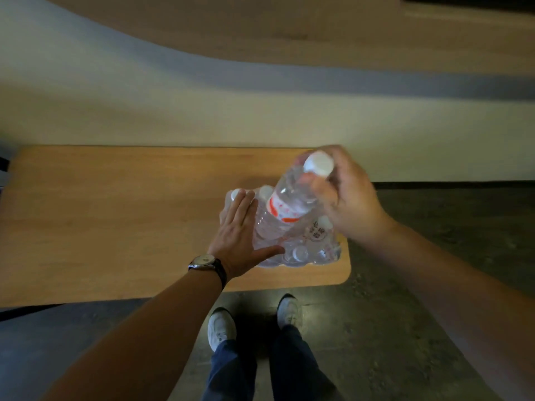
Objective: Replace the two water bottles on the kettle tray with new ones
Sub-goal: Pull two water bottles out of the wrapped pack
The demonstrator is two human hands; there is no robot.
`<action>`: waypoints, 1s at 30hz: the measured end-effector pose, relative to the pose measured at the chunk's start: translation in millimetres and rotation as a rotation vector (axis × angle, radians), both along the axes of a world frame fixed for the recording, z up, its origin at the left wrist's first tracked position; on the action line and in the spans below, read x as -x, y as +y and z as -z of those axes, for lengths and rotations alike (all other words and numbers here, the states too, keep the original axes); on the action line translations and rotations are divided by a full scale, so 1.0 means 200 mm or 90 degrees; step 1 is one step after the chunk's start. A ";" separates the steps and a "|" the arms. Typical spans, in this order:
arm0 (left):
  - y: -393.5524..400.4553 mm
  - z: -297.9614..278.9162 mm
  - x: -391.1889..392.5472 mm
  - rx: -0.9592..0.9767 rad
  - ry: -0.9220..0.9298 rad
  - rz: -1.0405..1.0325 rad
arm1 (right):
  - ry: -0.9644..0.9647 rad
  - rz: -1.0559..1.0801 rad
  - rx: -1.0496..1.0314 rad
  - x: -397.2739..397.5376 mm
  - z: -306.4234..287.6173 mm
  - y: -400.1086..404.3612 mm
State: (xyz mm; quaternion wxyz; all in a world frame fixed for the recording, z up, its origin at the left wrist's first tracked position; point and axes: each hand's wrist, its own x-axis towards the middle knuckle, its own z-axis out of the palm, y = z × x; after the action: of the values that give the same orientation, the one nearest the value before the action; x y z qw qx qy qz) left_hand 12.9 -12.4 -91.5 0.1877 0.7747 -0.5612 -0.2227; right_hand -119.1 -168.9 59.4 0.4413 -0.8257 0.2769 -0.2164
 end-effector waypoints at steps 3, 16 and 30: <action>0.03 -0.04 -0.03 0.075 0.129 0.001 | -0.082 0.128 -0.079 -0.07 -0.09 -0.05; -0.10 -0.40 0.05 0.046 0.627 -0.380 | 0.175 0.083 -0.275 -0.36 0.11 -0.03; -0.05 -0.20 0.04 0.052 0.644 -0.457 | 0.640 -0.048 0.319 0.06 0.64 0.09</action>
State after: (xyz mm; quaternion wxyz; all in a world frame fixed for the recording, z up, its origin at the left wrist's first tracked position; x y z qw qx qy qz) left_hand 4.5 -21.5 -51.1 0.5233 0.7057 -0.1157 -0.4635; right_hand -130.8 -151.3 -69.3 0.0527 -0.9162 0.3635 0.1602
